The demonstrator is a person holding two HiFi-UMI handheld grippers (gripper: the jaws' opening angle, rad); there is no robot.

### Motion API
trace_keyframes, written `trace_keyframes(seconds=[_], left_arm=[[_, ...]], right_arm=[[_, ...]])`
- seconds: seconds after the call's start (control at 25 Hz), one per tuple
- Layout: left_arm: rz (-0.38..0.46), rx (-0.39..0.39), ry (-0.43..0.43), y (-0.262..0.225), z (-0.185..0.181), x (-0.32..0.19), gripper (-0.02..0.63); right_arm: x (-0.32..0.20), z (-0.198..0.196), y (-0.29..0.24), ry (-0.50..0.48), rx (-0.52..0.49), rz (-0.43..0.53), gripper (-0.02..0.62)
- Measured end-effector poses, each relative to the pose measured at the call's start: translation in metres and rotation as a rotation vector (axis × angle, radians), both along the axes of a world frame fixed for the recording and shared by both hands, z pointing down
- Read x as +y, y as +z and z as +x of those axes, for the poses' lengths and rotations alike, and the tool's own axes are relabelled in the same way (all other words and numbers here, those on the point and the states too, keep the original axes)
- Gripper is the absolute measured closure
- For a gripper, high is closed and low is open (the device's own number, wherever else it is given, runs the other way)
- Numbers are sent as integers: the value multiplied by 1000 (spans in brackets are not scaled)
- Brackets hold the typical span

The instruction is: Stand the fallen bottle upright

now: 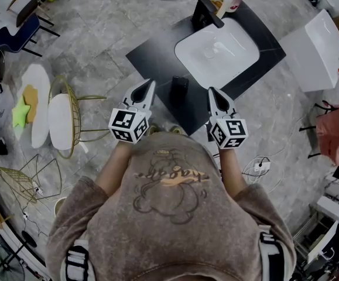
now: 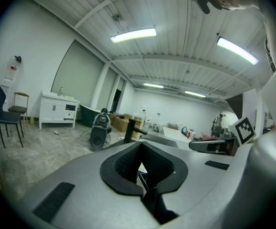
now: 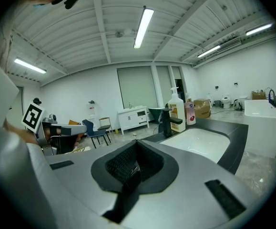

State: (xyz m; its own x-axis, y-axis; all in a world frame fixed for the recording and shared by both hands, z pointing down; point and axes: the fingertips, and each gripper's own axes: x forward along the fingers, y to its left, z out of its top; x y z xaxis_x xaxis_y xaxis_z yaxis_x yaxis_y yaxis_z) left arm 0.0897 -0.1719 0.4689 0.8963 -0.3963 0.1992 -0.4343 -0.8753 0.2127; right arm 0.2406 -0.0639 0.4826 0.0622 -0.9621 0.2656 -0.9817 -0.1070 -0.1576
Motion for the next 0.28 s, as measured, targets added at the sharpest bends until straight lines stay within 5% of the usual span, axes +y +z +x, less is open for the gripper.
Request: trace_keyframes(seconds=[0.28], left_arm=[[-10,-2,2,3,-2,-1,588]], right_arm=[[-2,-2,3,-1,-5,-6,597]])
